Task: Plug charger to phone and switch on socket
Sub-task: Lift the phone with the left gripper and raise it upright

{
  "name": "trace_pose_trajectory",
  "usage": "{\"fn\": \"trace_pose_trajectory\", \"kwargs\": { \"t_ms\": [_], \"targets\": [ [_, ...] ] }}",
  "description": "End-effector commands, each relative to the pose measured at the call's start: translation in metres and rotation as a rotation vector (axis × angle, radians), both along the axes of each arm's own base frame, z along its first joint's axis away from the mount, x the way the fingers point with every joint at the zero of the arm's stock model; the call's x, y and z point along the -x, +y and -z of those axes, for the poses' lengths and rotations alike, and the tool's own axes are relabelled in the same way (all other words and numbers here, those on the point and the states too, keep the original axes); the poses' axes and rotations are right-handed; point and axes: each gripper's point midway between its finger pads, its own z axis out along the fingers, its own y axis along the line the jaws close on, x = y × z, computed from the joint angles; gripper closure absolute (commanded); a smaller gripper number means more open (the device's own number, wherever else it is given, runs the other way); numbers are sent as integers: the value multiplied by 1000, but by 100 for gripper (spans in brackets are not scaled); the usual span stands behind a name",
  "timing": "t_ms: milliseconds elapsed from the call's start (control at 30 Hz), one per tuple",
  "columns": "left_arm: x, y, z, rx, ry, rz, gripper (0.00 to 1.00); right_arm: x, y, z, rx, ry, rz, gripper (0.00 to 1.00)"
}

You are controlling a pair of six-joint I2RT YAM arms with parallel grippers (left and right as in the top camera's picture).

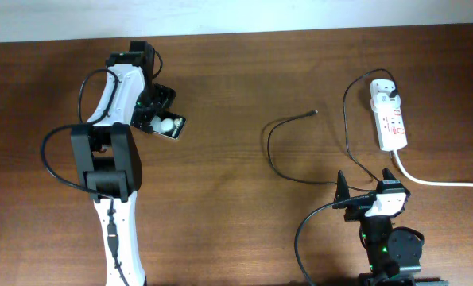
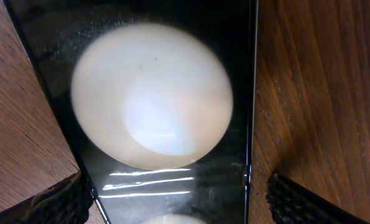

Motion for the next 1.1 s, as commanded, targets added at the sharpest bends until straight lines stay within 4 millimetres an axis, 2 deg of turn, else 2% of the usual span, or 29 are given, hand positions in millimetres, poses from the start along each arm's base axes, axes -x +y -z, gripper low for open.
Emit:
{"fn": "trace_pose_trajectory", "kwargs": {
  "t_ms": [0, 167, 367, 600, 833, 933, 1067],
  "targets": [
    [2, 7, 13, -19, 26, -1, 8, 0, -2, 2, -7, 2, 12, 1],
    [2, 11, 13, -20, 26, -8, 13, 0, -2, 3, -7, 2, 12, 1],
    [2, 15, 13, -41, 26, -8, 13, 0, -2, 3, -7, 2, 12, 1],
    [2, 14, 13, -41, 26, -7, 30, 0, -2, 3, -7, 2, 12, 1],
    [3, 14, 13, -39, 33, 51, 34, 0, -2, 2, -7, 2, 12, 1],
    [0, 10, 7, -19, 22, 74, 35, 0, -2, 3, -7, 2, 12, 1],
    [-9, 8, -13, -12, -13, 126, 37, 0, -2, 3, -7, 3, 12, 1]
  ]
}}
